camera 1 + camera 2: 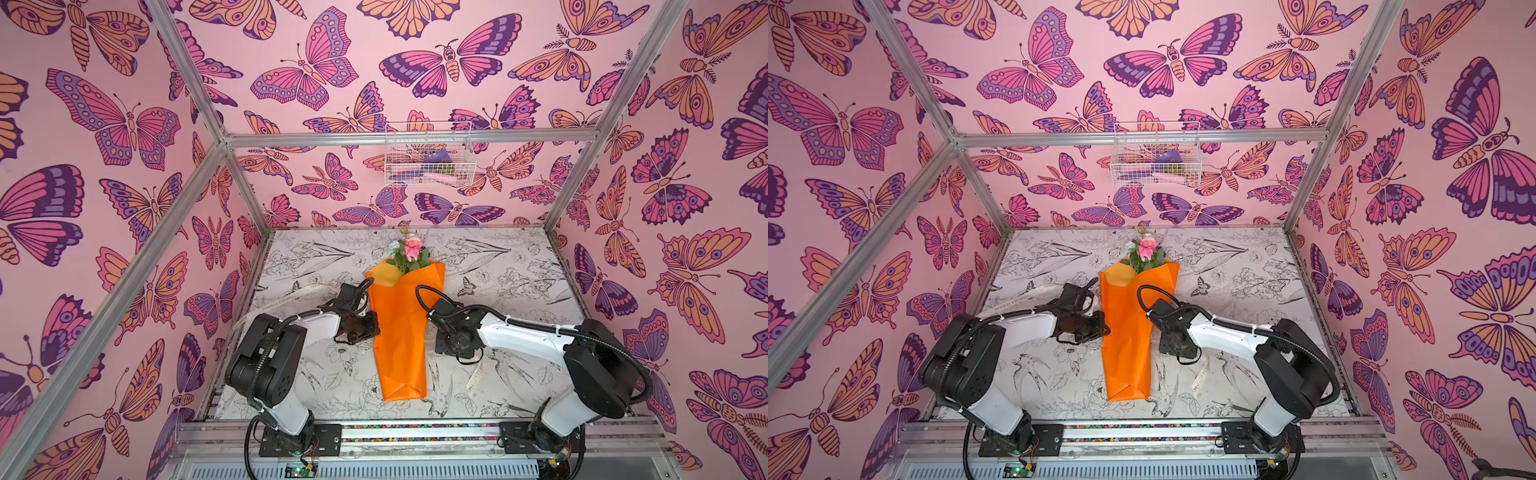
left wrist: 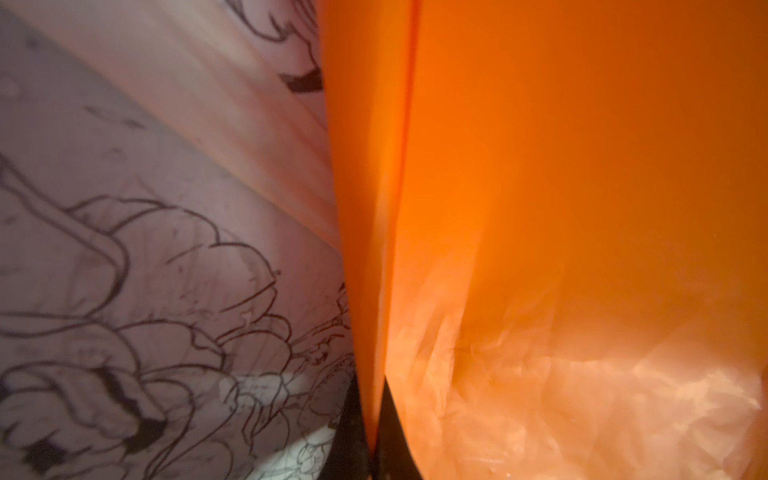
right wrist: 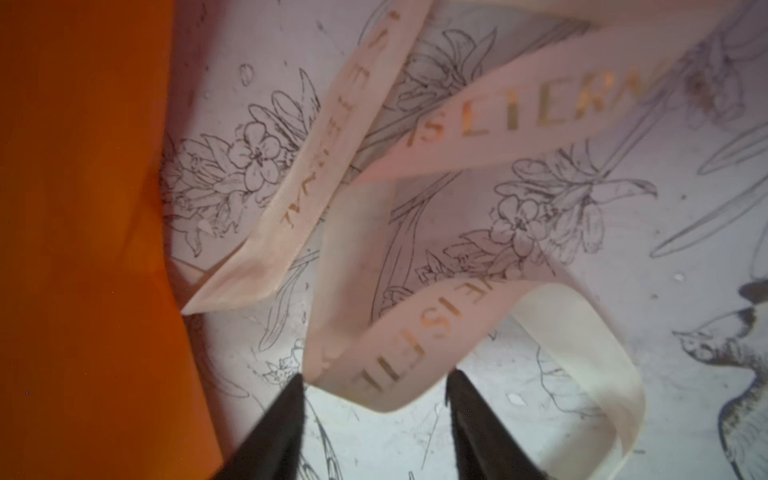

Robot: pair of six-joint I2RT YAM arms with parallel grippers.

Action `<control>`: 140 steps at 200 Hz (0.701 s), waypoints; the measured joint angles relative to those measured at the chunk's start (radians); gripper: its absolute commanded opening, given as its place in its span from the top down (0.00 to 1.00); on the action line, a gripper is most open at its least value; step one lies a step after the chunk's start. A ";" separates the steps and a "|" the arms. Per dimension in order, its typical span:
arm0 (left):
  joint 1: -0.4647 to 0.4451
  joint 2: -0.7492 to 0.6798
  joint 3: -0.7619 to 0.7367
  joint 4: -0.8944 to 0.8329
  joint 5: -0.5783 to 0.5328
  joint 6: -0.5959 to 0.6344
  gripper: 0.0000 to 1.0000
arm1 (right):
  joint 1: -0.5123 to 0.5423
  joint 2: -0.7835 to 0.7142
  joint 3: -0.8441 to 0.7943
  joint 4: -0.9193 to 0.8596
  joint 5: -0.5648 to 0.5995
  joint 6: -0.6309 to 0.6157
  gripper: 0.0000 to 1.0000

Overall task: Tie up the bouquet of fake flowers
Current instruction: 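Hold the cone with the left gripper while the right grasps the cream ribbon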

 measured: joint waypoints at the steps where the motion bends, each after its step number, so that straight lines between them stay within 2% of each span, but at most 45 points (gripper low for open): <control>1: 0.000 0.000 0.000 0.000 0.000 0.001 1.00 | -0.002 0.001 0.000 0.001 0.000 -0.002 0.78; 14: -0.004 0.002 0.003 -0.002 0.000 0.009 1.00 | -0.031 0.002 -0.005 0.014 0.007 -0.005 0.93; 25: -0.013 0.008 0.009 -0.004 0.000 0.013 1.00 | -0.068 0.002 -0.013 0.023 0.017 -0.017 1.00; 71: -0.078 0.043 0.050 -0.005 -0.004 0.028 1.00 | -0.299 -0.095 -0.082 -0.028 0.091 -0.113 1.00; 111: -0.129 0.074 0.098 -0.017 -0.036 0.028 1.00 | -0.567 -0.277 -0.081 -0.074 0.158 -0.252 1.00; 140: -0.164 0.109 0.156 -0.034 -0.078 0.035 1.00 | -0.718 -0.311 -0.040 -0.102 0.180 -0.354 1.00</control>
